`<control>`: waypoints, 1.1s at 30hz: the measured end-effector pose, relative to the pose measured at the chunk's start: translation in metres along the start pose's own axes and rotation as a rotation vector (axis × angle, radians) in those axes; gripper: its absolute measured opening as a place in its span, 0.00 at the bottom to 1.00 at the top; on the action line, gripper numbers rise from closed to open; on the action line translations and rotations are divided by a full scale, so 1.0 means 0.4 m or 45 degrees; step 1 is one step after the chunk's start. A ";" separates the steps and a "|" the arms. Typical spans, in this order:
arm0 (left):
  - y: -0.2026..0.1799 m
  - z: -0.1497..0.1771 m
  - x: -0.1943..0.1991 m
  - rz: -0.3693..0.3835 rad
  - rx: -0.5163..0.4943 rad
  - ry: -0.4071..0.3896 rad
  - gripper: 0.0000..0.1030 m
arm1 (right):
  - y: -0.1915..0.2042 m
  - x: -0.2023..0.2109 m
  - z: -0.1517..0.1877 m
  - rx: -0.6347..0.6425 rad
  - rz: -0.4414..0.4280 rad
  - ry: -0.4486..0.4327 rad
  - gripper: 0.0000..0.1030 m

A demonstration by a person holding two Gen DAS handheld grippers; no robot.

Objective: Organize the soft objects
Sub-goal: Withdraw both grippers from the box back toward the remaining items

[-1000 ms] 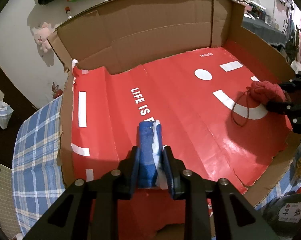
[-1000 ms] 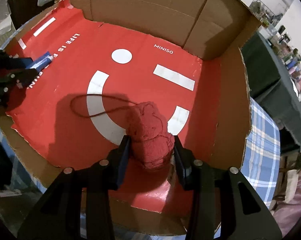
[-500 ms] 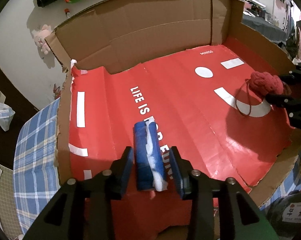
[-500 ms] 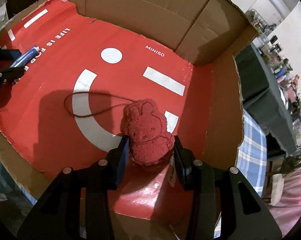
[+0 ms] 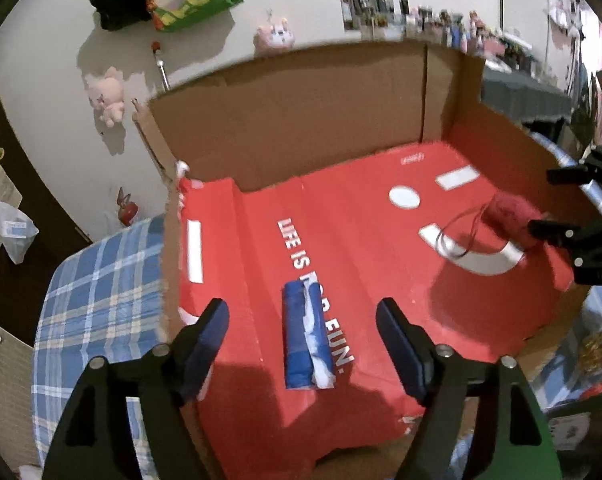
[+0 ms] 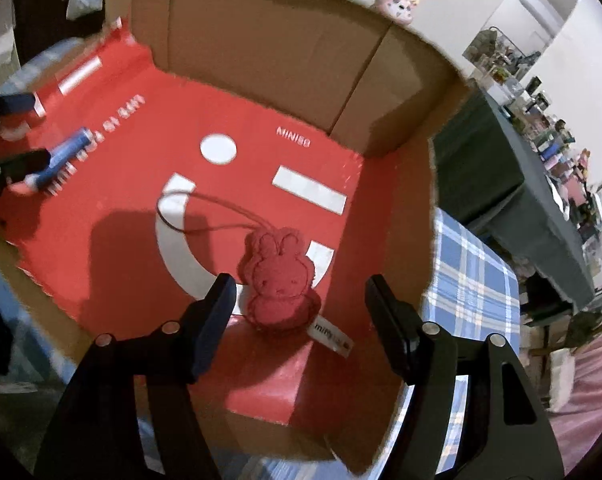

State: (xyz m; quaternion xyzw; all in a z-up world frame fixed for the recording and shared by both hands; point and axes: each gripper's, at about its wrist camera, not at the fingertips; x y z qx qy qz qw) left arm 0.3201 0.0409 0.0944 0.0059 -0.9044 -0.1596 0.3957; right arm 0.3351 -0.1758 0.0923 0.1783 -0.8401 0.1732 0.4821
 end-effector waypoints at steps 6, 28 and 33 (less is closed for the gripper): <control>0.039 0.006 0.147 0.043 0.127 -0.172 0.95 | 0.015 0.146 0.021 -0.046 -0.047 -0.163 0.74; -0.026 0.284 0.635 0.127 0.337 -0.596 1.00 | 0.238 0.604 0.377 -0.119 -0.100 -0.799 0.95; -0.075 0.371 0.663 0.094 0.349 -0.633 1.00 | 0.283 0.591 0.482 -0.177 -0.084 -0.852 0.95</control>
Point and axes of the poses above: each gripper's, at about its wrist camera, not at the fingertips, and x roughly against the way its jaws point, y to its left, z to its underside, and after that the axes turned 12 degrees about -z, right-handed
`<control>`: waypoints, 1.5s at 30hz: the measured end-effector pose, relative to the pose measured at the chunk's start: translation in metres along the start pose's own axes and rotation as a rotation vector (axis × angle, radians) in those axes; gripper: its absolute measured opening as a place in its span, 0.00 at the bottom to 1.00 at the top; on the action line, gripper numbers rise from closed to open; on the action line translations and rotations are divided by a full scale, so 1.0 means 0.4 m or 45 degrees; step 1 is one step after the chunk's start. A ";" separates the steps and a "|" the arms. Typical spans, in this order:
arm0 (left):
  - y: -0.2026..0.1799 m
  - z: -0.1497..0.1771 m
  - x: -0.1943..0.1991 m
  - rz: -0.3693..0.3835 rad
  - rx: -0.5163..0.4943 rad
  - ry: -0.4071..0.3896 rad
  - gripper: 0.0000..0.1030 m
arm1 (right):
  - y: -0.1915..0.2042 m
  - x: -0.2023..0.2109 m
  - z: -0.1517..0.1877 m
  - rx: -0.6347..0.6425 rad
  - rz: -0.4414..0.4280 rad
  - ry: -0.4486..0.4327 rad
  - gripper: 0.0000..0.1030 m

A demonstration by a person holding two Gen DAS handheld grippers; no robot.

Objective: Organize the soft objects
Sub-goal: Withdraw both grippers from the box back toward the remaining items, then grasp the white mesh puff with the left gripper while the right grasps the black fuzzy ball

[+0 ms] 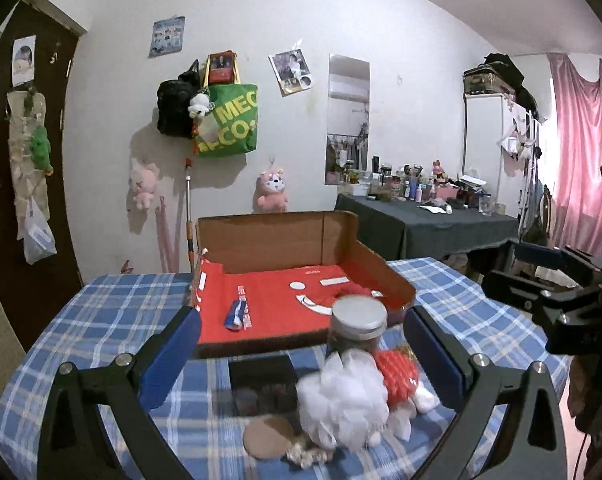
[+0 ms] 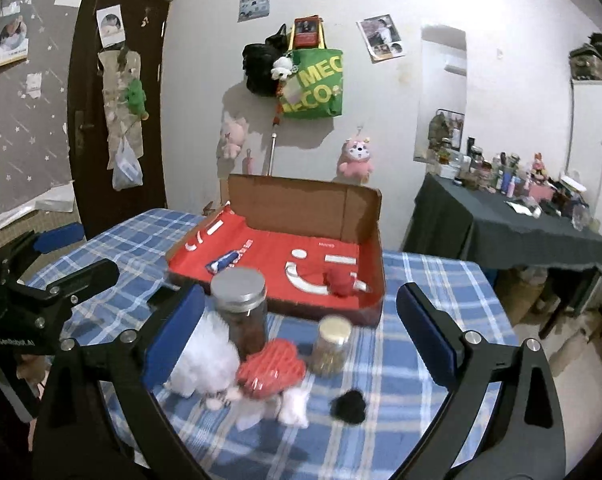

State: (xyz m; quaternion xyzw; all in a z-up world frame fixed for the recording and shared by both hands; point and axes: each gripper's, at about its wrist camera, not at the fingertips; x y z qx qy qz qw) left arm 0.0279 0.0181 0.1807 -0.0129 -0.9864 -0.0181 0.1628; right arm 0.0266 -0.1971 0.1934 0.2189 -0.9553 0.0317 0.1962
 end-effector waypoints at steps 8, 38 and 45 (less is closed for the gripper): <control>-0.026 0.109 0.006 -0.049 0.035 0.032 1.00 | 0.023 -0.006 0.141 -0.049 0.062 0.020 0.95; -0.009 0.278 -0.111 -0.058 0.065 0.296 1.00 | -0.042 -0.121 0.300 -0.184 0.085 0.211 0.95; -0.027 0.233 -0.149 0.013 0.042 0.310 1.00 | -0.075 -0.151 0.257 -0.189 -0.036 0.225 0.95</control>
Point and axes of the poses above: each gripper's, at about its wrist camera, not at the fingertips, and x roughly against the way its jaws point, y to its left, z to its underside, and after that the axes turned 12 degrees about -z, right-handed
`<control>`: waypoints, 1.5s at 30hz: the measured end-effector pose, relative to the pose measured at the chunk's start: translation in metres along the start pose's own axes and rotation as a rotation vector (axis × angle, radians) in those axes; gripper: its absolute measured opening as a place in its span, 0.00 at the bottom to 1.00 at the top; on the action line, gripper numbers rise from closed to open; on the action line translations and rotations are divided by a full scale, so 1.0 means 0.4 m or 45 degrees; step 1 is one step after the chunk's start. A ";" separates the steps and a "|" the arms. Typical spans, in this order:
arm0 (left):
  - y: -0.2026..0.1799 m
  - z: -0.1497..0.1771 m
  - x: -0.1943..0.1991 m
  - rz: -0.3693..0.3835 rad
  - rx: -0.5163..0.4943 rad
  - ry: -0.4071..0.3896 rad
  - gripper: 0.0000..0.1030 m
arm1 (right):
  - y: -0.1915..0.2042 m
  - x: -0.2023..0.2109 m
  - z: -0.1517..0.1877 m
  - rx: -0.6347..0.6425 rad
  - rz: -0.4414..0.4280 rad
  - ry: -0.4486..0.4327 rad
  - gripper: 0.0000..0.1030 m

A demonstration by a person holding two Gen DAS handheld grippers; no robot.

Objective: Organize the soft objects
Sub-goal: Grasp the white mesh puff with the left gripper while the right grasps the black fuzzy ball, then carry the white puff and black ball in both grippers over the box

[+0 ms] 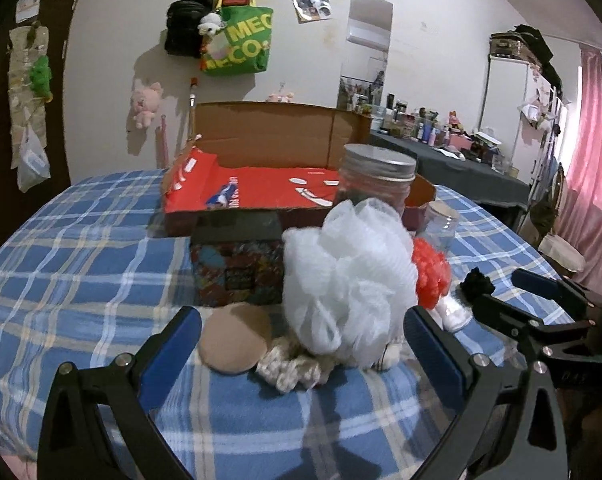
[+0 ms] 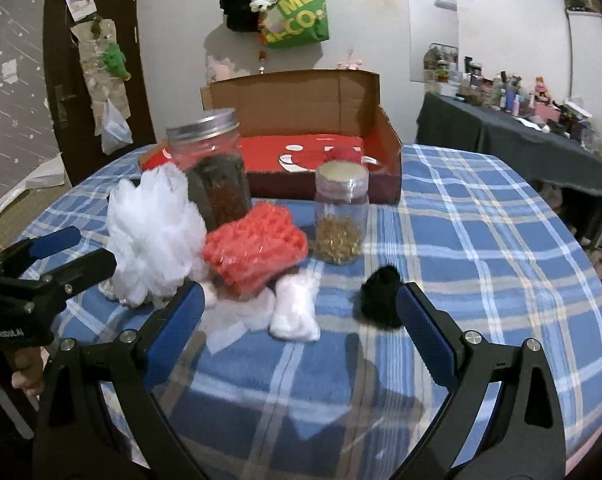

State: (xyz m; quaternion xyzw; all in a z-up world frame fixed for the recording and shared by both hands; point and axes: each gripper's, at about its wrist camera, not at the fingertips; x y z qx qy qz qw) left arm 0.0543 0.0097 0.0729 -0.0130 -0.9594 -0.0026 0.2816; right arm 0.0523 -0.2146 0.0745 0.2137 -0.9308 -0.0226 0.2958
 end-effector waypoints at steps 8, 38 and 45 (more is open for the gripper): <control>-0.030 -0.036 -0.042 0.051 -0.020 0.035 1.00 | -0.091 -0.035 -0.021 -0.074 0.001 0.055 0.95; -0.023 -0.059 -0.022 0.170 -0.030 0.071 0.52 | -0.038 -0.016 -0.041 -0.032 -0.074 0.060 0.26; 0.012 -0.071 -0.024 0.163 -0.011 0.079 0.52 | 0.001 -0.013 -0.061 -0.013 -0.092 0.036 0.26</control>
Point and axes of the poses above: each gripper's, at about its wrist camera, not at the fingertips, and x roughly against the way its jaws point, y to its left, z to its underside, and after that the axes turned 12 degrees about -z, right-handed
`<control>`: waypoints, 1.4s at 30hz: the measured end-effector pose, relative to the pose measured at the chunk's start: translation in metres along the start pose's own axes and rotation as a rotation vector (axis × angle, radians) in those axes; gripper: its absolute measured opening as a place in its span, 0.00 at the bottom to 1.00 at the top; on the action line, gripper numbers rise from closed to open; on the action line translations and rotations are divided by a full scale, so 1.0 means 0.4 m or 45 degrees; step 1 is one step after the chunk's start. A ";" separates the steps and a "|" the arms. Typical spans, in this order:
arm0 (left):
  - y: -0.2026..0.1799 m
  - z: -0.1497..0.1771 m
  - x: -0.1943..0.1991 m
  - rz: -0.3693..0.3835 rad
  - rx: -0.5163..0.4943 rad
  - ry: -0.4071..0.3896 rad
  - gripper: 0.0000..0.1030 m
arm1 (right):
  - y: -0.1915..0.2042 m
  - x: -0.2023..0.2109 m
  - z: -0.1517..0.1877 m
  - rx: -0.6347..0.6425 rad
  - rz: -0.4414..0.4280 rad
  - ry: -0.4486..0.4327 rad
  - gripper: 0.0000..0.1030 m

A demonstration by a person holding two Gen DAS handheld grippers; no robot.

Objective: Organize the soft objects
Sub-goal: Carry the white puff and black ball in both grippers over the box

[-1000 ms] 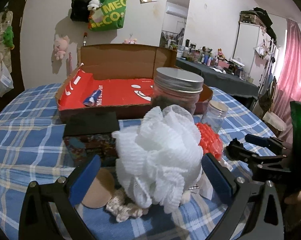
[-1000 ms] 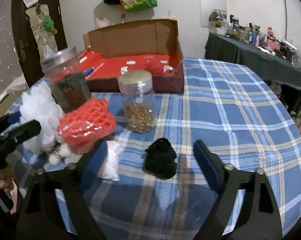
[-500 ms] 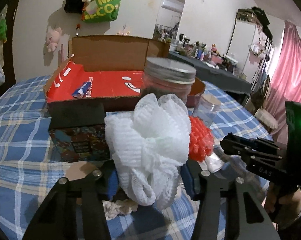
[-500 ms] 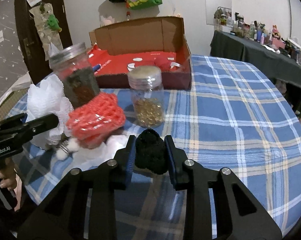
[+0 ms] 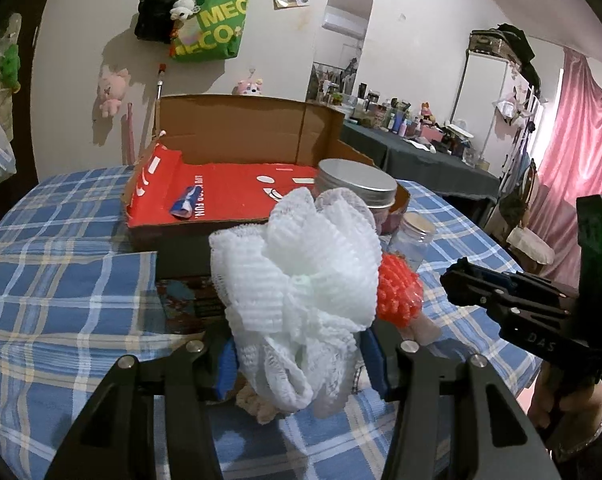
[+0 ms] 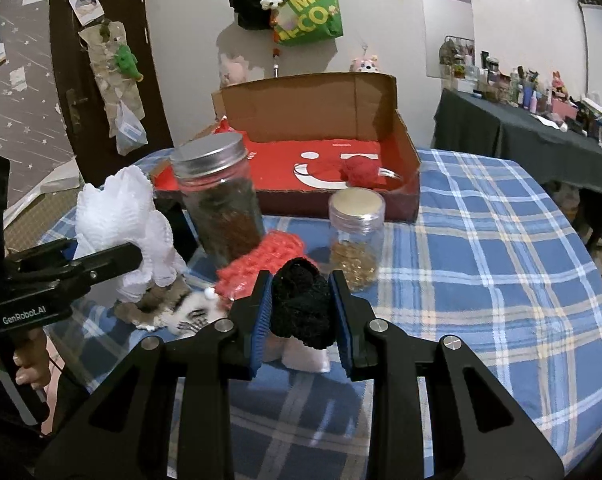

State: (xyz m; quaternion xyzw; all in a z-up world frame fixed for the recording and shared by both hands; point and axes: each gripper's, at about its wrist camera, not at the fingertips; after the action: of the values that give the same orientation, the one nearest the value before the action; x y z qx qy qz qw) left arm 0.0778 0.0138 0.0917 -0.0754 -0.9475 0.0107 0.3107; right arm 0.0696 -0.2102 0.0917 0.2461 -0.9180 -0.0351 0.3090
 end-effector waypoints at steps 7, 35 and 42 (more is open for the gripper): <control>0.014 -0.005 0.006 -0.013 0.002 -0.005 0.52 | 0.005 -0.006 -0.004 0.000 -0.005 0.003 0.26; 0.095 -0.125 0.014 -0.136 0.020 -0.077 0.52 | -0.042 0.010 -0.118 0.014 0.032 -0.067 0.26; 0.102 -0.159 -0.013 -0.132 0.007 -0.070 0.52 | -0.057 -0.017 -0.156 0.027 0.023 -0.059 0.26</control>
State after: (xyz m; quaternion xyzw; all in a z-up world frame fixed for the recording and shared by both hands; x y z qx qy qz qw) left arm 0.1249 0.0518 0.1370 -0.0250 -0.9582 -0.0008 0.2849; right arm 0.1206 -0.2217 0.1333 0.2403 -0.9274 -0.0281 0.2855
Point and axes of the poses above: each gripper's, at about its wrist camera, not at the fingertips, and x roughly against the way its jaws point, y to its left, z to its underside, and after that the axes turned 12 degrees about -z, right-handed
